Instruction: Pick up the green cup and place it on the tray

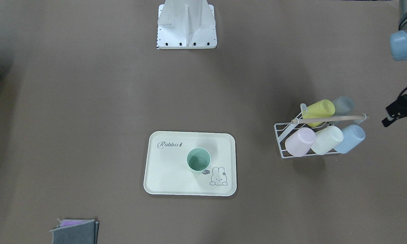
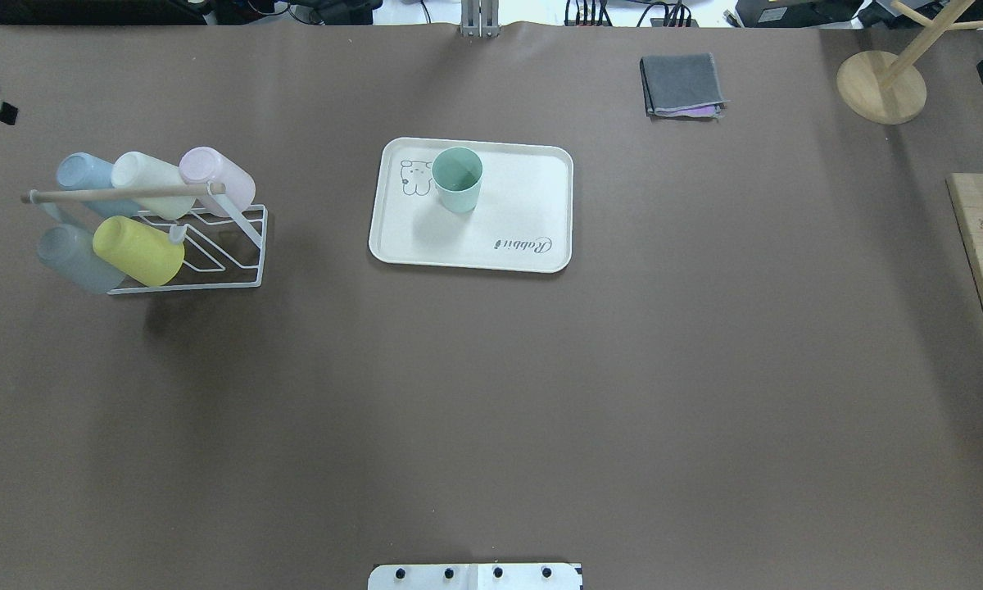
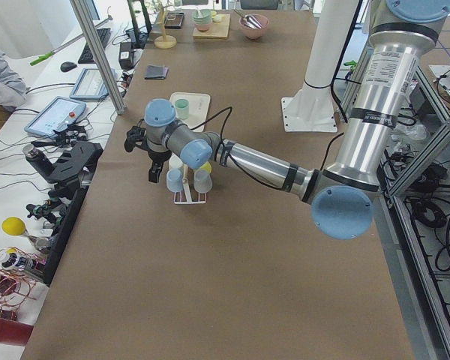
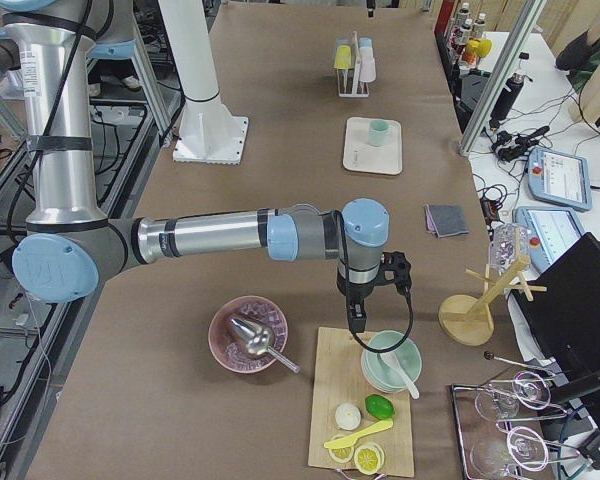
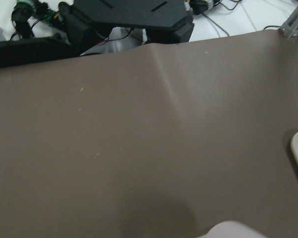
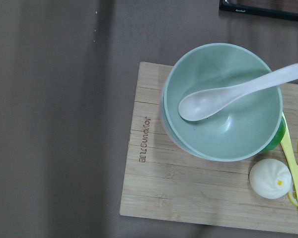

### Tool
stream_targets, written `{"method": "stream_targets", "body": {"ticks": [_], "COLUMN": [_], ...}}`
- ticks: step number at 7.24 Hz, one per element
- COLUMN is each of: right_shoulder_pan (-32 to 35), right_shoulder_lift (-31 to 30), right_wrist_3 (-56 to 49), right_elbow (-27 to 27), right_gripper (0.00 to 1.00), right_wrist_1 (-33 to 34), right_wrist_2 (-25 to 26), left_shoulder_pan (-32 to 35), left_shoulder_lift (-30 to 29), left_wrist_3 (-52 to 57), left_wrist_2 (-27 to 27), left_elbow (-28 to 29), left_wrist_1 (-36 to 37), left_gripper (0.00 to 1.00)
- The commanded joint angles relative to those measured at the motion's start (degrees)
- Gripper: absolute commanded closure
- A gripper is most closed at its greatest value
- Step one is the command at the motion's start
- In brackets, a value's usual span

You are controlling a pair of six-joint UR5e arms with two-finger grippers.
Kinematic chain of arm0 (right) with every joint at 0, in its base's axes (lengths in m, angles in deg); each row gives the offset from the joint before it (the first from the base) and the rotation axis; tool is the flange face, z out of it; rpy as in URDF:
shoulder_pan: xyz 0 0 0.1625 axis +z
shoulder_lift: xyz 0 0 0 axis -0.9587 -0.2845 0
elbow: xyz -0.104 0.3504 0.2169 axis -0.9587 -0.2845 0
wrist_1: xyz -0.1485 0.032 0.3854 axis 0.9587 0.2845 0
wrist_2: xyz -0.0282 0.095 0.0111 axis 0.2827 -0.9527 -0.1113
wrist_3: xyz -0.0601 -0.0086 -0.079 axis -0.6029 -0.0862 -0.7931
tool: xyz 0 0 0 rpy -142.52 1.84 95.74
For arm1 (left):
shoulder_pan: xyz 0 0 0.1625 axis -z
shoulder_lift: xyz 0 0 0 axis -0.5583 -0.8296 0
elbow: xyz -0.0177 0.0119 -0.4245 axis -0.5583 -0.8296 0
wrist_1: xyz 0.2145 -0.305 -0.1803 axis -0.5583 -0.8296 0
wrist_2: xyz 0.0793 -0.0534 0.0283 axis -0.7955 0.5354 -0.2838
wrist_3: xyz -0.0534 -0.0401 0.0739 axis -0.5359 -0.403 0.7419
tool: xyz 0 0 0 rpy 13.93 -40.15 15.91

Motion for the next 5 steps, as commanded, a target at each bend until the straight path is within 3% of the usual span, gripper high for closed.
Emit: {"method": "stream_targets", "body": {"ticks": [1, 3, 5], "right_shoulder_pan": [0.02, 0.02, -0.07], "right_shoulder_lift": [-0.07, -0.24, -0.16], "right_wrist_3": [0.09, 0.0, 0.0], "right_elbow": [-0.08, -0.08, -0.25], "right_gripper": [0.0, 0.0, 0.0], "right_wrist_1": [0.0, 0.0, 0.0], "right_wrist_2": [0.07, 0.07, 0.07], "left_shoulder_pan": [7.35, 8.79, 8.96], "left_shoulder_lift": [6.83, 8.17, 8.34], "left_wrist_3": [16.91, 22.44, 22.53], "left_wrist_2": [2.02, -2.34, -2.55], "left_elbow": [-0.75, -0.4, -0.57], "left_wrist_1": [12.22, 18.22, 18.76], "left_gripper": [0.02, 0.02, 0.02]}}
